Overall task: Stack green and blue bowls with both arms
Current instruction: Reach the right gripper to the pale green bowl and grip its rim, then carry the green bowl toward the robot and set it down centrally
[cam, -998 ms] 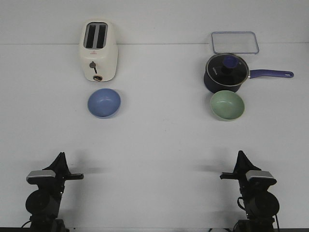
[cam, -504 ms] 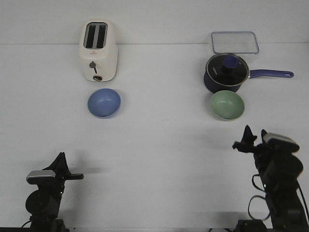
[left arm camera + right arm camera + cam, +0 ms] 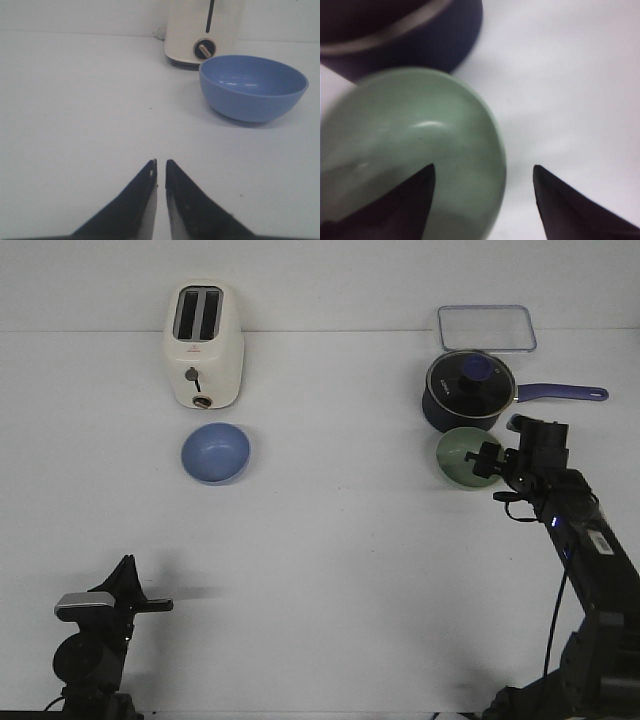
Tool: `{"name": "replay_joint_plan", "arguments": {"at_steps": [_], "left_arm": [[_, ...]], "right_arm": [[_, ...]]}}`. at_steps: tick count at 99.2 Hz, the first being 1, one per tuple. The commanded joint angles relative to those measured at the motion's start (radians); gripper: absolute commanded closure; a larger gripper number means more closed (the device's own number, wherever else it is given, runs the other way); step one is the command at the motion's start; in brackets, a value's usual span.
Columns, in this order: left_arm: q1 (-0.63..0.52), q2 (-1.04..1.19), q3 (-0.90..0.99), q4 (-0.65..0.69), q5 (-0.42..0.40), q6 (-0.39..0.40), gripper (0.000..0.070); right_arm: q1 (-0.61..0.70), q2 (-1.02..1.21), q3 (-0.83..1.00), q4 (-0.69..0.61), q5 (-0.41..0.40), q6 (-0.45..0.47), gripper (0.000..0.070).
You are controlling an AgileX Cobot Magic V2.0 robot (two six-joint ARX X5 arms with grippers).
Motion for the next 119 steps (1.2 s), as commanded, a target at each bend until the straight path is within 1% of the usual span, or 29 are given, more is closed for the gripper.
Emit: {"name": "replay_joint_plan", "arguments": {"at_steps": [1, 9, 13, 16, 23, 26, 39, 49, 64, 73, 86, 101, 111, 119], "left_arm": [[0.001, -0.002, -0.018, 0.010, 0.002, 0.012, 0.0685], [0.001, -0.002, -0.018, 0.010, 0.002, 0.012, 0.0685], [0.001, -0.002, -0.018, 0.010, 0.002, 0.012, 0.0685], [0.001, -0.002, -0.018, 0.010, 0.002, 0.012, 0.0685], [0.001, -0.002, -0.018, 0.010, 0.002, 0.012, 0.0685], [0.001, -0.002, -0.018, 0.010, 0.002, 0.012, 0.0685], [0.001, -0.002, -0.018, 0.010, 0.002, 0.012, 0.0685], [0.001, -0.002, -0.018, 0.010, 0.002, 0.012, 0.0685], [0.001, -0.002, -0.018, 0.010, 0.002, 0.012, 0.0685], [0.001, -0.002, -0.018, 0.010, 0.002, 0.012, 0.0685], [0.001, -0.002, -0.018, 0.010, 0.002, 0.012, 0.0685], [0.001, -0.002, -0.018, 0.010, 0.002, 0.012, 0.0685], [0.001, -0.002, -0.018, 0.010, 0.002, 0.012, 0.0685], [0.001, -0.002, -0.018, 0.010, 0.002, 0.012, 0.0685]], "right_arm": [[-0.008, 0.058, 0.026, 0.021, -0.011, -0.018, 0.0289], [-0.016, 0.104, 0.026, 0.041, -0.032, -0.016, 0.0297], [-0.020, 0.121, 0.026, 0.047, -0.039, -0.014, 0.0342], [-0.021, 0.129, 0.026, 0.047, -0.039, -0.013, 0.0411], [-0.023, 0.131, 0.026, 0.046, -0.037, -0.014, 0.0627], [-0.024, 0.130, 0.026, 0.050, -0.036, -0.015, 0.0699], [-0.029, 0.084, 0.026, 0.045, -0.037, -0.017, 0.0700], [-0.030, 0.013, 0.026, 0.010, -0.050, -0.026, 0.0700], [-0.027, -0.133, 0.011, -0.093, -0.131, -0.027, 0.0700], [0.009, -0.248, -0.038, -0.134, -0.190, -0.027, 0.0700], [0.126, -0.430, -0.161, -0.157, -0.204, -0.022, 0.0700], [0.351, -0.580, -0.331, -0.130, -0.198, 0.017, 0.0700], [0.496, -0.600, -0.420, -0.087, -0.172, 0.072, 0.0700], [0.578, -0.594, -0.469, -0.059, -0.145, 0.102, 0.0700]]}}
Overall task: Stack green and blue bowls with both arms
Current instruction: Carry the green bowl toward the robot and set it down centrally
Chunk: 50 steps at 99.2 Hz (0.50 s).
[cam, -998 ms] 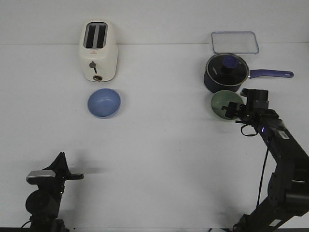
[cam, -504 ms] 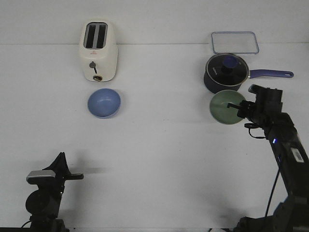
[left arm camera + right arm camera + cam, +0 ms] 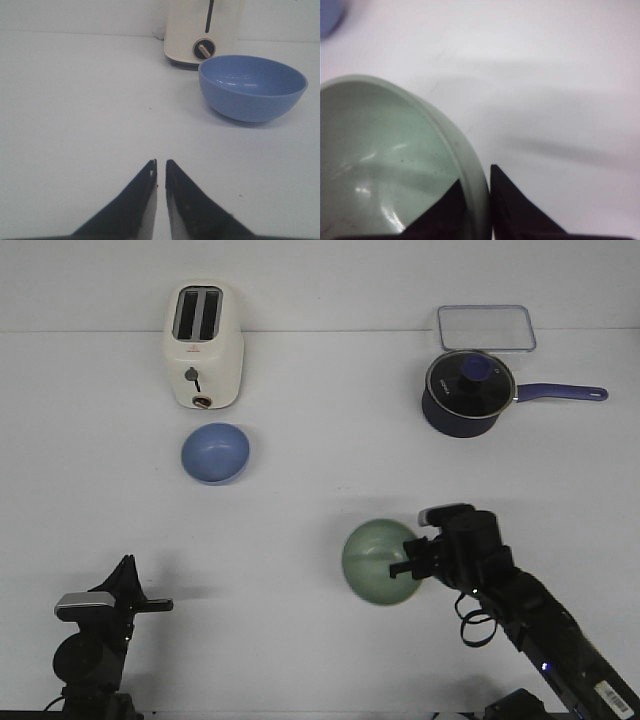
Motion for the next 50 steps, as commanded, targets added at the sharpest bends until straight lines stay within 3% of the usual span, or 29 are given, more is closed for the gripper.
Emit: {"name": "replay_joint_plan", "arguments": {"at_steps": [1, 22, 50], "left_arm": [[0.001, -0.002, -0.018, 0.010, 0.002, 0.011, 0.0685], [0.001, -0.002, -0.018, 0.010, 0.002, 0.011, 0.0685], [0.001, -0.002, -0.018, 0.010, 0.002, 0.011, 0.0685]], "right_arm": [[0.065, 0.018, -0.024, 0.034, 0.021, 0.060, 0.0700], [0.209, 0.082, -0.068, 0.080, 0.081, 0.109, 0.0700], [0.253, 0.158, -0.068, 0.103, 0.100, 0.116, 0.0700]]}}
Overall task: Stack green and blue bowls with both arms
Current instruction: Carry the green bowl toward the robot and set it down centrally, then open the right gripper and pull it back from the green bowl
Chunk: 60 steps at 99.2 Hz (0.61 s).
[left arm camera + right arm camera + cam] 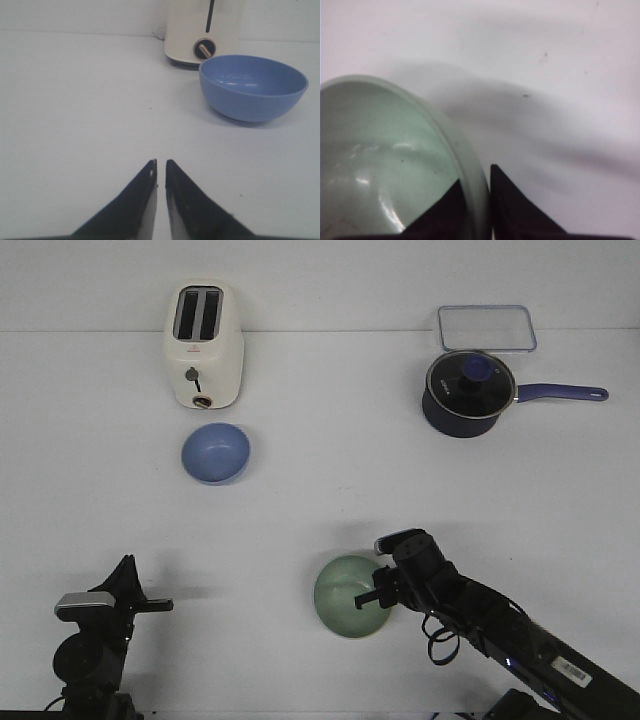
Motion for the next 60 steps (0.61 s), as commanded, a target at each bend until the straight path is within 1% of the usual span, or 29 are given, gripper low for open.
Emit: {"name": "replay_joint_plan", "arguments": {"at_steps": [1, 4, 6, 10, 14, 15, 20, 23, 33, 43, 46, 52, 56, 60], "left_arm": [[0.001, -0.002, -0.018, 0.010, 0.002, 0.012, 0.0685], [0.001, -0.002, -0.018, 0.010, 0.002, 0.012, 0.0685], [0.001, -0.002, -0.018, 0.010, 0.002, 0.012, 0.0685], [0.001, -0.002, -0.018, 0.010, 0.002, 0.012, 0.0685], [0.001, -0.002, -0.018, 0.010, 0.002, 0.012, 0.0685], [0.001, -0.002, -0.018, 0.010, 0.002, 0.012, 0.0685], [0.001, -0.002, -0.018, 0.010, 0.002, 0.012, 0.0685], [0.001, -0.002, -0.018, 0.010, 0.002, 0.012, 0.0685], [0.001, -0.002, -0.018, 0.010, 0.002, 0.012, 0.0685], [0.001, -0.002, -0.018, 0.010, 0.002, 0.000, 0.0685], [0.001, -0.002, -0.018, 0.010, 0.002, -0.026, 0.0685], [0.001, -0.002, -0.018, 0.010, 0.003, -0.106, 0.0685], [0.001, -0.002, -0.018, 0.010, 0.003, -0.153, 0.0685], [0.001, -0.002, -0.018, 0.010, 0.003, -0.183, 0.0685]], "right_arm": [[0.008, 0.024, 0.008, 0.011, 0.002, 0.016, 0.0700], [0.008, 0.028, 0.008, 0.011, 0.002, 0.016, 0.0683], [0.008, 0.029, 0.008, 0.011, 0.002, 0.016, 0.0660], [0.008, 0.029, 0.008, 0.009, 0.003, 0.016, 0.0575], [0.008, 0.029, 0.008, 0.009, 0.003, 0.014, 0.0474], [0.008, 0.029, 0.008, 0.009, 0.003, 0.014, 0.0436], [0.008, 0.029, 0.008, 0.009, 0.003, 0.009, 0.0350], [0.008, 0.028, 0.008, 0.010, 0.004, 0.000, 0.0320], [0.005, 0.005, 0.009, 0.013, 0.004, -0.013, 0.0316], [0.004, -0.079, 0.009, 0.013, 0.013, -0.050, 0.0317], [0.006, -0.117, 0.009, 0.012, 0.021, -0.064, 0.0319], [0.018, -0.198, 0.009, 0.006, 0.046, -0.084, 0.0324], [0.029, -0.258, 0.008, 0.000, 0.074, -0.092, 0.0337], [0.042, -0.318, 0.008, -0.009, 0.103, -0.101, 0.0360]]}}
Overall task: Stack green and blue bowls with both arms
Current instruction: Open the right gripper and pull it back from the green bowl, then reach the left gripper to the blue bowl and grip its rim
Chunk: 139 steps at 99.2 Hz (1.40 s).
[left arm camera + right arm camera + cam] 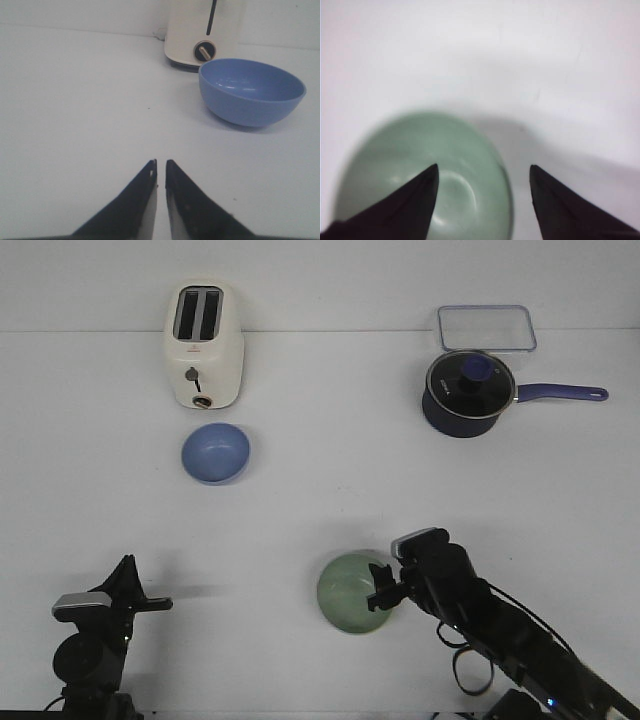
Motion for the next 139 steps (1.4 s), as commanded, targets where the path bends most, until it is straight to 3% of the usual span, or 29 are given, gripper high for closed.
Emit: {"name": "replay_joint_plan", "arguments": {"at_steps": [1, 15, 27, 41, 56, 57, 66, 78, 97, 128, 132, 139], "left_arm": [[0.001, -0.002, -0.018, 0.010, 0.002, -0.116, 0.0685], [0.001, -0.002, -0.018, 0.032, 0.011, -0.280, 0.0690], [0.000, 0.014, 0.046, 0.063, 0.039, -0.327, 0.0688], [0.001, 0.181, 0.230, 0.053, 0.023, -0.286, 0.0688], [0.001, 0.545, 0.504, -0.051, 0.045, -0.189, 0.0677], [0.001, 0.850, 0.717, -0.153, 0.108, -0.157, 0.0434], [0.000, 1.046, 0.850, -0.201, 0.155, -0.157, 0.0313], [-0.007, 1.287, 1.012, -0.247, 0.226, -0.160, 0.0317], [-0.012, 1.583, 1.201, -0.323, 0.230, -0.161, 0.0317], [-0.015, 1.790, 1.275, -0.278, 0.229, -0.159, 0.0327], [-0.016, 1.801, 1.275, -0.270, 0.229, -0.159, 0.0357], [-0.016, 1.811, 1.275, -0.258, 0.225, -0.157, 0.0512]], "right_arm": [[0.027, -0.082, 0.008, -0.009, 0.041, -0.042, 0.0365], [0.089, -0.262, 0.008, -0.053, 0.132, -0.049, 0.0372], [0.130, -0.353, 0.008, -0.090, 0.195, -0.039, 0.0372], [0.145, -0.402, 0.008, -0.121, 0.228, -0.022, 0.0372], [0.146, -0.402, 0.008, -0.128, 0.249, -0.023, 0.0372], [0.146, -0.391, 0.008, -0.127, 0.254, -0.023, 0.0372], [0.146, -0.389, 0.008, -0.129, 0.254, -0.025, 0.0372], [0.146, -0.389, 0.008, -0.128, 0.257, -0.027, 0.0372], [0.146, -0.389, 0.008, -0.128, 0.276, -0.030, 0.0372], [0.146, -0.389, 0.008, -0.130, 0.276, -0.030, 0.0372], [0.146, -0.389, 0.008, -0.130, 0.276, -0.030, 0.0372], [0.146, -0.389, 0.008, -0.130, 0.276, -0.029, 0.0372]]}}
